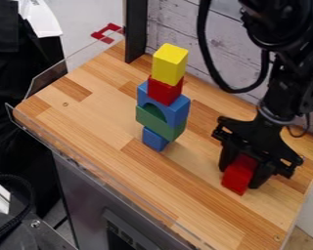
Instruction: Move the red arch down and rotate it
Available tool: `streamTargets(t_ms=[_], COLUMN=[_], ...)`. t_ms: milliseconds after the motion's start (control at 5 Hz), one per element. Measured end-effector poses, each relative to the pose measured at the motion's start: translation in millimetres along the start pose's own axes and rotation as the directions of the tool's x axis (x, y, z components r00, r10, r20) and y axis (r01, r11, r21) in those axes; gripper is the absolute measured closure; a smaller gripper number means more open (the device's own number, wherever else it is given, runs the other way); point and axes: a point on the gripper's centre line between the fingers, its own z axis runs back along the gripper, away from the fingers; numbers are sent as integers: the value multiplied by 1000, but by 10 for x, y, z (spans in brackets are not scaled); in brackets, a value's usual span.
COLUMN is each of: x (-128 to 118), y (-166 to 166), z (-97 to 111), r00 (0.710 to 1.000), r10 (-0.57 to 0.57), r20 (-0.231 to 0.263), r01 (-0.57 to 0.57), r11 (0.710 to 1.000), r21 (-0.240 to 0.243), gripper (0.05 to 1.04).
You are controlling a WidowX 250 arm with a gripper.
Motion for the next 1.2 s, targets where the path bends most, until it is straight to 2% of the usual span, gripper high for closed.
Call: streamTargets(t_ms=[200, 400, 600, 800, 1000, 1200], x=[-55, -77, -110, -141, -37, 182], y=[23, 62, 103, 197, 226, 205], z=[-42, 166, 612, 896, 1115, 1091], r00=[999, 998, 987, 984, 982, 990], r10=[30, 44, 68, 73, 67, 36], r20=[-15, 48, 144, 160, 177, 135], r01=[-30, -38, -37, -43, -43, -25], r11=[999, 992, 977, 983, 990, 996], r21=[-32, -120, -208, -180, -138, -81], gripper=[137, 80, 84, 84, 84, 84])
